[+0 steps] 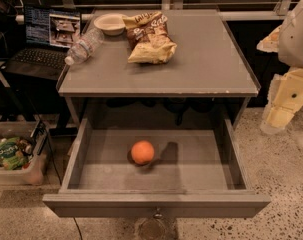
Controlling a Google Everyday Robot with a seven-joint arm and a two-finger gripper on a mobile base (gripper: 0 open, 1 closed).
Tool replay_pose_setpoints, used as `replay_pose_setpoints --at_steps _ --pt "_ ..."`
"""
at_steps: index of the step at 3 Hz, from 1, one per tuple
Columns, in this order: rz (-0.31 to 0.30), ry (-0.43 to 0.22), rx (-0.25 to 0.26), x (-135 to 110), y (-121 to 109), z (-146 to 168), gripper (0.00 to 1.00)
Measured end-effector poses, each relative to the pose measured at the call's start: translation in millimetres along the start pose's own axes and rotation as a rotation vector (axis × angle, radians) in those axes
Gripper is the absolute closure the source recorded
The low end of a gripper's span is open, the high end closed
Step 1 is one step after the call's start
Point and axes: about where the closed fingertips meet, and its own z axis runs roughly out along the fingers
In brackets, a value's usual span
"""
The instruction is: Pick orange from top drawer and place on counter
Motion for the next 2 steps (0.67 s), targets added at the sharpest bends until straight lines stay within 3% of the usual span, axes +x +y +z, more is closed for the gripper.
replay_pose_setpoints --at_steps 2 --pt "-0.001 -0.014 0.011 -1.5 -0.1 -1.3 0.00"
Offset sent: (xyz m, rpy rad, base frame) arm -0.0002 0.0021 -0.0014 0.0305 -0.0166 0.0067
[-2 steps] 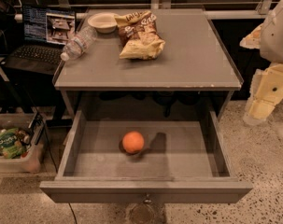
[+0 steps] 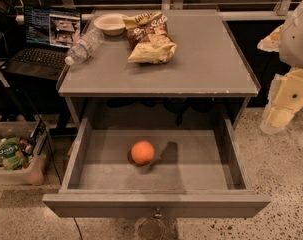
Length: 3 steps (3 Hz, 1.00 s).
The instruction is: Pick orange from top drawer and place on counter
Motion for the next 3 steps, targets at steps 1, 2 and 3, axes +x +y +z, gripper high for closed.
replay_pose_setpoints --at_steps 1,2,3 --pt "0.061 -0.132 0.041 1 13 13 0.00" --pt "0.174 -0.283 0.071 10 24 36 0.00" --pt "0.280 -0.399 0.126 11 15 61 0.00"
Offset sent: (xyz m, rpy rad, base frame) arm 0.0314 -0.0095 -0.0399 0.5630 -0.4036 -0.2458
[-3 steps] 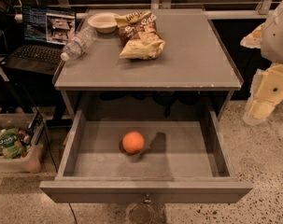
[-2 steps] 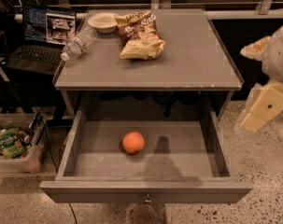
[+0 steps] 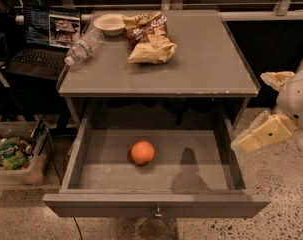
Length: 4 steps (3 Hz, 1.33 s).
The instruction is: Pick orange from top drawer and place on counter
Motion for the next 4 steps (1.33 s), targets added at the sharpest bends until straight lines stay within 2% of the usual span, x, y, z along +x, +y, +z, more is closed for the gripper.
replay_pose_setpoints --at_steps 1,2,3,4 --pt "0.090 -0.109 0.062 1 -28 33 0.00" --pt "0.111 -0.142 0.103 -2 -41 39 0.00" --pt "0.108 -0.141 0.113 -2 -38 34 0.00" --pt "0.174 -0.155 0.114 9 -27 49 0.00"
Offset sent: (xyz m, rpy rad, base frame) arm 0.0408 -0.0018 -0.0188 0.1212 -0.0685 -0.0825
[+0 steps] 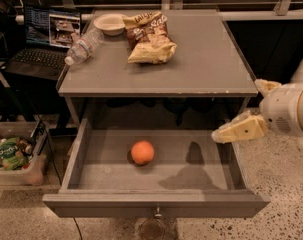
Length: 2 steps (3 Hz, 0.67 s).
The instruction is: Pick orange from top drawer and place on counter
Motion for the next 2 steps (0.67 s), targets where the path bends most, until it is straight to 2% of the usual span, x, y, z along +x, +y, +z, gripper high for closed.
replay_pose_setpoints --at_steps 1,2 --pt "0.085 0.012 -0.020 25 19 33 0.00" --pt "0.129 0.029 -0.059 39 34 59 0.00"
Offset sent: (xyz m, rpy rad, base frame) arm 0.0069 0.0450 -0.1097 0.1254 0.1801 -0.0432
